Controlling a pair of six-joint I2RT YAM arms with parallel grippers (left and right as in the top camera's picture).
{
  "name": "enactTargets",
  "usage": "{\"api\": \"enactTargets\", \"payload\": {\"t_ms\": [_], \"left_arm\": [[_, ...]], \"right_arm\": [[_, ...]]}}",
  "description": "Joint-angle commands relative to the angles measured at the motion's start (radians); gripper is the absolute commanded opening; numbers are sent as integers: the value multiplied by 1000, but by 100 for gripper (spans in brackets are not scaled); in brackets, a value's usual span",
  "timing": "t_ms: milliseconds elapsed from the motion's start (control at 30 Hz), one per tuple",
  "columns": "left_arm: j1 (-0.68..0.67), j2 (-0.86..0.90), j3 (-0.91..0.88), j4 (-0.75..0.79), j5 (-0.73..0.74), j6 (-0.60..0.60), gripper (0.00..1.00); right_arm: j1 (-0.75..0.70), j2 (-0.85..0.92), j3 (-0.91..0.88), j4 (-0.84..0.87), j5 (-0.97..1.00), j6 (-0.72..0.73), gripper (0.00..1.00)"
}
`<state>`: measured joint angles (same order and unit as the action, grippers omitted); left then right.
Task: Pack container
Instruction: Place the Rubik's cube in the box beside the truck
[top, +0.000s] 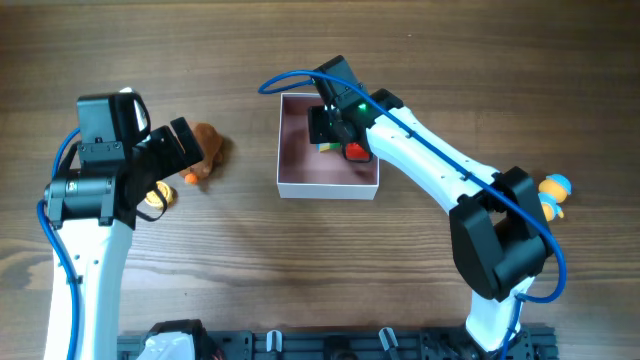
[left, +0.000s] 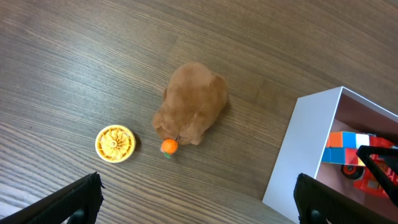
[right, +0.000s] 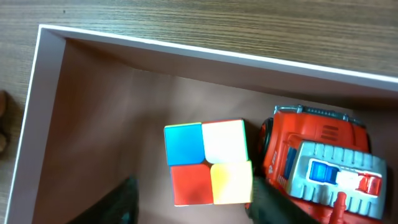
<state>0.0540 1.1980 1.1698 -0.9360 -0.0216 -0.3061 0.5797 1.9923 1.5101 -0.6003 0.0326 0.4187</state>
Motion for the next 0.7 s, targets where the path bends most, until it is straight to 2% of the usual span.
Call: {"api": "enactTargets", "payload": {"t_ms": [0, 33, 67, 100, 200, 333, 467, 667], "left_arm": [[7, -5, 8, -5, -6, -16, 100], [7, -5, 8, -5, -6, -17, 100], [7, -5, 8, -5, -6, -17, 100], [7, -5, 8, -5, -6, -17, 100], [7, -5, 8, -5, -5, -17, 100], [7, -5, 8, -16, -2, -17, 100], [7, -5, 8, -19, -2, -17, 100], [7, -5, 8, -18, -2, -17, 100]], "right_arm": [[5, 5, 29, 11, -64, -78, 34], [9, -6, 29, 12, -84, -116, 26], [22, -28, 29, 9, -119, -208, 8], [36, -39, 29, 1, -139, -267, 4], [76, -25, 29, -24, -118, -326, 4], [90, 19, 29, 13, -10, -284, 4], [66, 58, 29, 78, 2, -287, 4], [60, 97, 29, 84, 71, -276, 4]]}}
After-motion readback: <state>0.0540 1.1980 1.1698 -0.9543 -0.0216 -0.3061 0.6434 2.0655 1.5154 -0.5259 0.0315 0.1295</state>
